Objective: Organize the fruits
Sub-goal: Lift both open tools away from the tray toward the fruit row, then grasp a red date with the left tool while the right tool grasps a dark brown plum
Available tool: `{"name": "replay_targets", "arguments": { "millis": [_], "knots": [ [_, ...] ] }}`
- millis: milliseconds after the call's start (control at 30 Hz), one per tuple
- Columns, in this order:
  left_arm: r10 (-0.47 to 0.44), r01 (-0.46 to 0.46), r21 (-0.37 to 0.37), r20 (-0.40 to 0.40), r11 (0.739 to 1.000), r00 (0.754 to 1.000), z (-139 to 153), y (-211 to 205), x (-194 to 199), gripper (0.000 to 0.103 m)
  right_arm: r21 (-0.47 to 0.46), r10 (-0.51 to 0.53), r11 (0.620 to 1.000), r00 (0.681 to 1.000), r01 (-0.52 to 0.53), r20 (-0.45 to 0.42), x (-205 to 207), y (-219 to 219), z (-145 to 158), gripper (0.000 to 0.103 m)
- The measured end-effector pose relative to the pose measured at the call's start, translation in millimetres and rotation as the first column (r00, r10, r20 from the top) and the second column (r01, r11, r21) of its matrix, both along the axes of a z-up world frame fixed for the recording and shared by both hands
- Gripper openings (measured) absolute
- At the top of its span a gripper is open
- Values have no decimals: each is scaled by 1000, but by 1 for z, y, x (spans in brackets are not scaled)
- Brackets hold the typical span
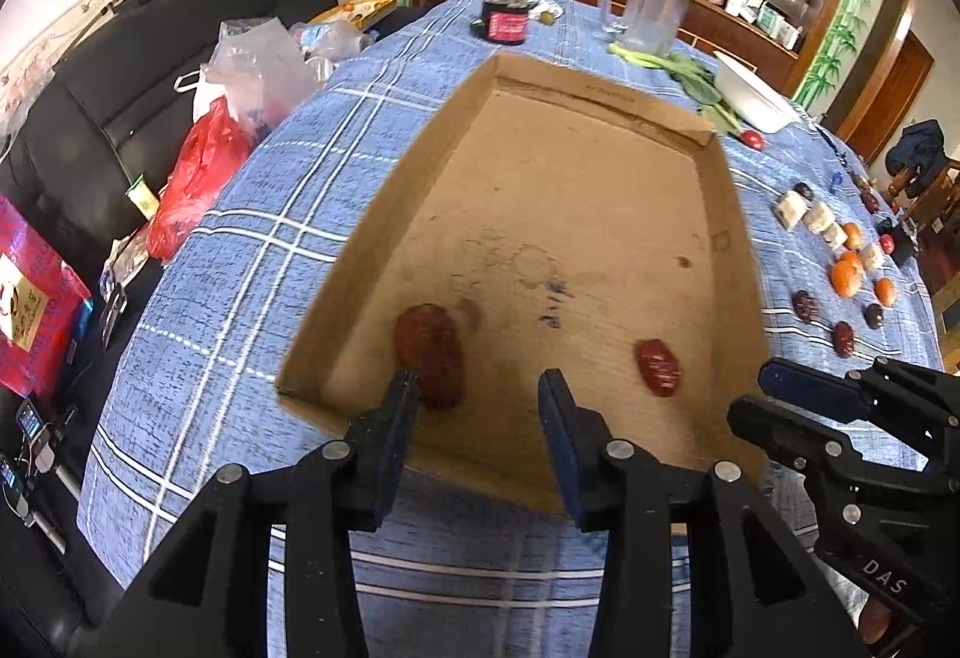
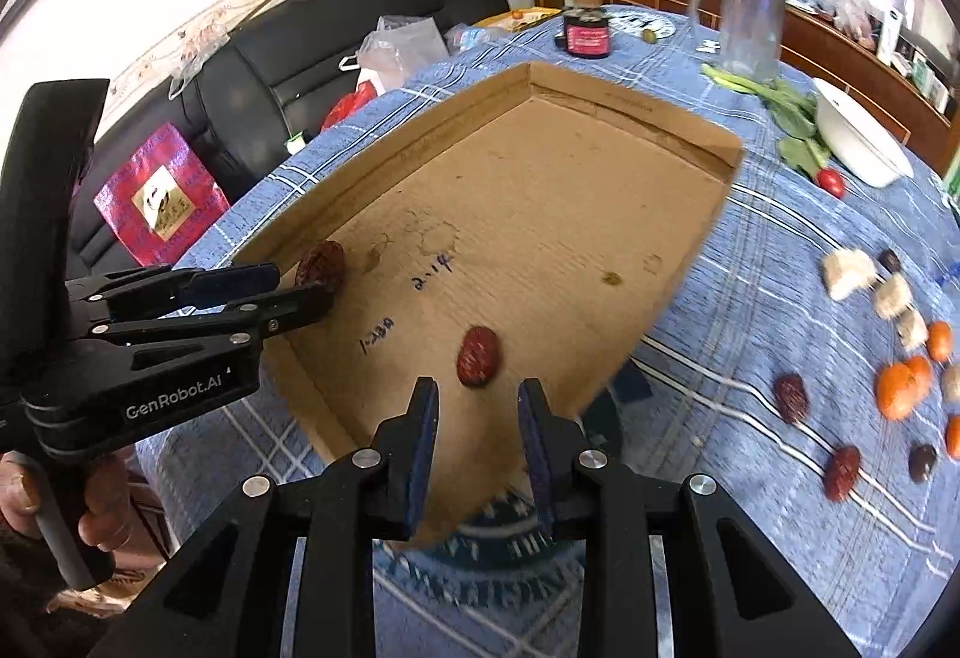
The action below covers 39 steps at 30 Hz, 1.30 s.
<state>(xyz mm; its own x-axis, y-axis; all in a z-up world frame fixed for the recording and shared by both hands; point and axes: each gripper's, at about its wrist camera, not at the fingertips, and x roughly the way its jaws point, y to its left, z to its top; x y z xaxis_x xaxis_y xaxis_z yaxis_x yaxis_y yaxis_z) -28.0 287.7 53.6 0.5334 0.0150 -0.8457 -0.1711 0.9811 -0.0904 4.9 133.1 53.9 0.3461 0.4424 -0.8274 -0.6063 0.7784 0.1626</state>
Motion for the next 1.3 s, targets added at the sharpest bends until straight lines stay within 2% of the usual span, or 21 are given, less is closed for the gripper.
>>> {"name": "replay_targets", "arguments": {
  "millis": [100,167,200,233,400,533,767,1000,1300],
  "knots": [
    [-17,17,2,15,1000,1000,6,-17,-2,42,5,-24,1000,1000,23,7,-6,-19,4,33],
    [-34,34,0,25,999,999,10,-31,-1,43,-6,-60,998,998,60,35,-10,-35,8,46],
    [-48,48,1,31,999,998,13,-40,0,45,-8,-86,996,995,86,53,-12,-45,10,59],
    [-56,56,2,34,998,998,14,-45,0,46,-3,-108,994,992,109,66,-14,-55,11,67],
    [-128,128,11,49,992,991,22,-88,5,48,21,-226,974,970,225,91,-20,-109,21,70],
    [-196,196,7,60,981,979,24,-126,9,49,24,-333,943,936,333,113,-26,-156,24,80],
    [-328,327,20,35,945,944,18,-198,16,54,14,-466,884,879,467,98,-34,-232,22,81],
    [-372,372,-30,11,928,928,6,-241,29,58,31,-551,834,827,551,112,-45,-286,22,81],
    [-371,371,-36,-6,928,929,-4,-266,39,58,51,-581,814,808,579,98,-42,-315,18,80]
  ]
}}
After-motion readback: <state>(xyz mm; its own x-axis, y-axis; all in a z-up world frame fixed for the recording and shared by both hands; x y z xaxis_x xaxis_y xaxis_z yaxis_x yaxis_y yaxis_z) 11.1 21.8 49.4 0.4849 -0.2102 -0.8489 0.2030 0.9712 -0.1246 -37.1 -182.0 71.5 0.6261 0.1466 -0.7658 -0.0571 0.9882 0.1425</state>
